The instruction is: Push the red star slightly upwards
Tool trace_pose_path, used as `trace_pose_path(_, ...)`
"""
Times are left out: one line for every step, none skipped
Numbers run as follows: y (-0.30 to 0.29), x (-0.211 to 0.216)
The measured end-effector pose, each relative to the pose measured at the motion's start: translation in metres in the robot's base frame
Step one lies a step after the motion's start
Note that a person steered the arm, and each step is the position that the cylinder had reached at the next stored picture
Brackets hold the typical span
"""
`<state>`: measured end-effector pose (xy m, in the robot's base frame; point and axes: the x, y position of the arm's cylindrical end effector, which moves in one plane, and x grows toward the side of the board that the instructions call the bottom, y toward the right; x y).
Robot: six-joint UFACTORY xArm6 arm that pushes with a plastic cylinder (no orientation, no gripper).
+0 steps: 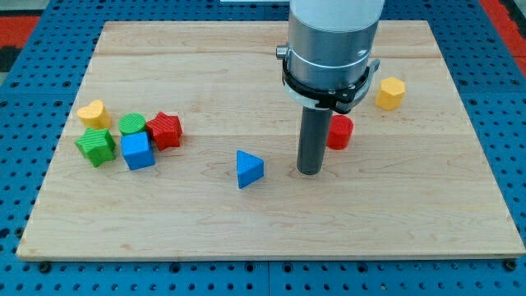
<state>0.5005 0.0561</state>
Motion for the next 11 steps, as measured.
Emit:
trace_pose_path(0.000,-0.003)
trace_pose_path(0.000,-0.011)
trace_pose_path(-0.013,-0.012)
trace_pose_path(-0.038,-0.020)
trace_pose_path(-0.073,-0.035)
trace_pose_path(-0.106,-0.034)
trace_pose_path(-0.143,-0.021)
trace_pose_path(-0.185,-0.019)
trace_pose_path(-0.205,-0.020)
trace_pose_path(-0.215,-0.041)
trace_pose_path(-0.202,-0.058)
